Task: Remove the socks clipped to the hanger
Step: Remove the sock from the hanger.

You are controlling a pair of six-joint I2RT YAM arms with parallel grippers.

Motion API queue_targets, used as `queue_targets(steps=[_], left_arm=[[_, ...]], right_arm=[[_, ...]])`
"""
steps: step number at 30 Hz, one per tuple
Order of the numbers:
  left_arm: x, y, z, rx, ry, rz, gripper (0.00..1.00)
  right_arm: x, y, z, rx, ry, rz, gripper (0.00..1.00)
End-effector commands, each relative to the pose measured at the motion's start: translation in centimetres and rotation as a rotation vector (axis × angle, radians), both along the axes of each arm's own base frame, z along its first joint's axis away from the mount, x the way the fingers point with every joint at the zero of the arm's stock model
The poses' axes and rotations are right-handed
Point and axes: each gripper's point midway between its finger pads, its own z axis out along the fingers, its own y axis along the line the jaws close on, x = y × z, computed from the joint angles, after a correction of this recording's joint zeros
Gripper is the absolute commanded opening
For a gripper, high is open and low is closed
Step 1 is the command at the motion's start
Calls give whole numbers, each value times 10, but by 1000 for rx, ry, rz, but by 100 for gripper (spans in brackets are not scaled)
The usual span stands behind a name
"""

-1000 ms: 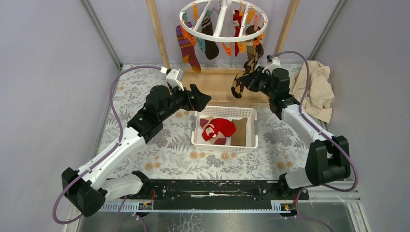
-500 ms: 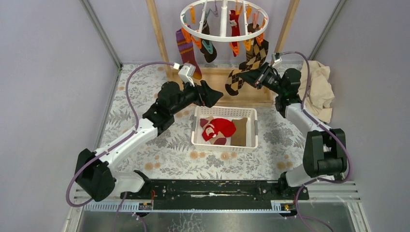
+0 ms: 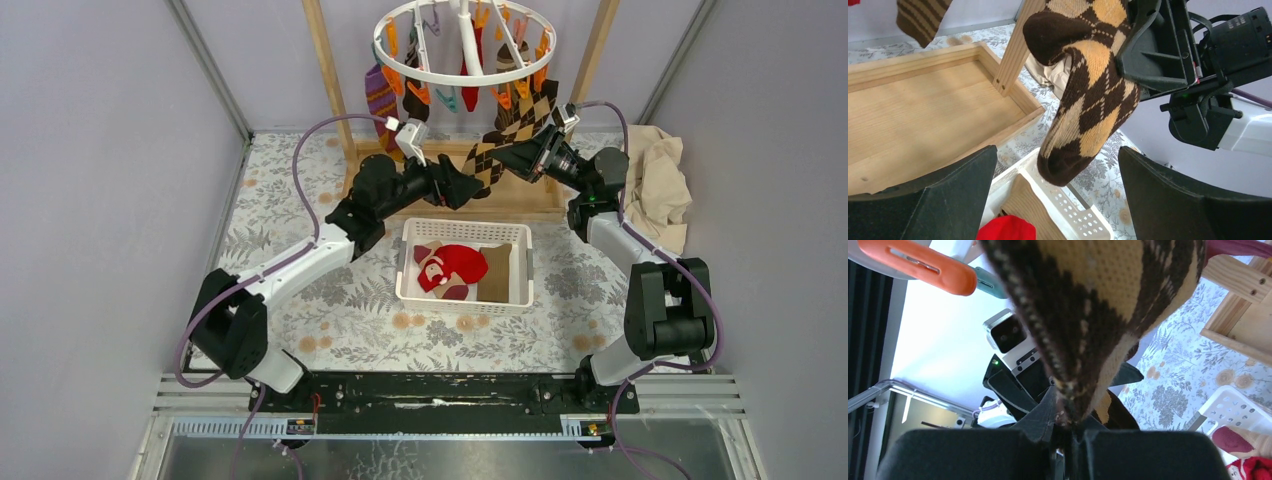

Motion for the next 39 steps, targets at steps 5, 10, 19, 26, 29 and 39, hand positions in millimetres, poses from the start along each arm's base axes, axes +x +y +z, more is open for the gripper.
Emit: queue_targets(steps=[5, 10, 19, 26, 29, 39], left_arm=[[3, -17, 54, -115, -134, -68, 98], [5, -23, 58, -134, -137, -102, 72], [2, -28, 58, -112, -121, -145, 17], [-3, -22, 60, -91, -105, -134, 2], [-5, -16, 60, -82, -93, -125, 2], [-10, 1, 67, -35, -36, -127, 2]], right_arm=[[-18, 0, 17, 9, -75, 54, 7], [-21, 0, 18, 5, -77, 60, 7], [-19, 1, 11, -42, -67, 40, 10], [-14, -3, -4, -174, -62, -32, 25], [-15, -6, -8, -250, -71, -73, 36], [-23, -43, -9, -574, -130, -318, 55]])
